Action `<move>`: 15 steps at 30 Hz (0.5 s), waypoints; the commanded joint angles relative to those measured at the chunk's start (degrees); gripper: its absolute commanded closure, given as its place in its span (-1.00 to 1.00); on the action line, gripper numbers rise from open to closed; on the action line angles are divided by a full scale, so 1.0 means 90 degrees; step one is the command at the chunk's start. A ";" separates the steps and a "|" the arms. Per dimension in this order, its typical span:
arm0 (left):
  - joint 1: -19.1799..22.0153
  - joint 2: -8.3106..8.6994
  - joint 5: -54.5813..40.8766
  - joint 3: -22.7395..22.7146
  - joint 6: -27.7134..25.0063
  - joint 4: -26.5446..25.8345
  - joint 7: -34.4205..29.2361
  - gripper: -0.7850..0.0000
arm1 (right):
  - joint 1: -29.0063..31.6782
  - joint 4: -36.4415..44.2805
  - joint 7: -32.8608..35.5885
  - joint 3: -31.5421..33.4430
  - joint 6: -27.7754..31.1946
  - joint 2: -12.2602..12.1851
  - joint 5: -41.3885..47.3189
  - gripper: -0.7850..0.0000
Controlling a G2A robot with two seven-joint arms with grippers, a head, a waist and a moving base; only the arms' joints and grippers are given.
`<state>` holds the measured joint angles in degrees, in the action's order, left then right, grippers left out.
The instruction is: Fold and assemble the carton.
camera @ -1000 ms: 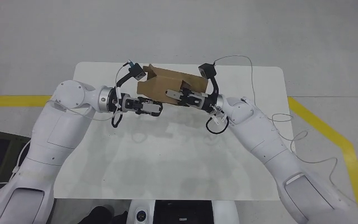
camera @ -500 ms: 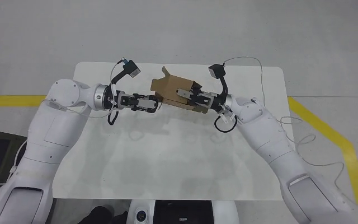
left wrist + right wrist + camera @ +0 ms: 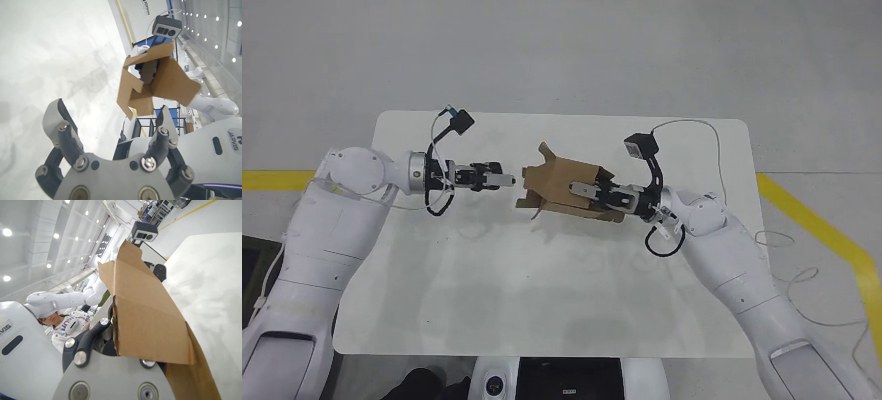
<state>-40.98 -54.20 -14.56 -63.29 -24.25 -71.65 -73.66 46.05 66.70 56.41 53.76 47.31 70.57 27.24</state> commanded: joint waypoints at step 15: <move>-0.0185 0.0021 0.0779 0.0246 -0.0255 -0.0222 0.0175 -1.00 | 0.0289 0.0358 -0.0018 0.0003 -0.0092 0.0005 0.0100 1.00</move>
<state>-42.60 -53.98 -7.00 -61.19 -26.81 -73.39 -71.93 48.65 70.06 56.24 53.89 46.36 70.57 28.13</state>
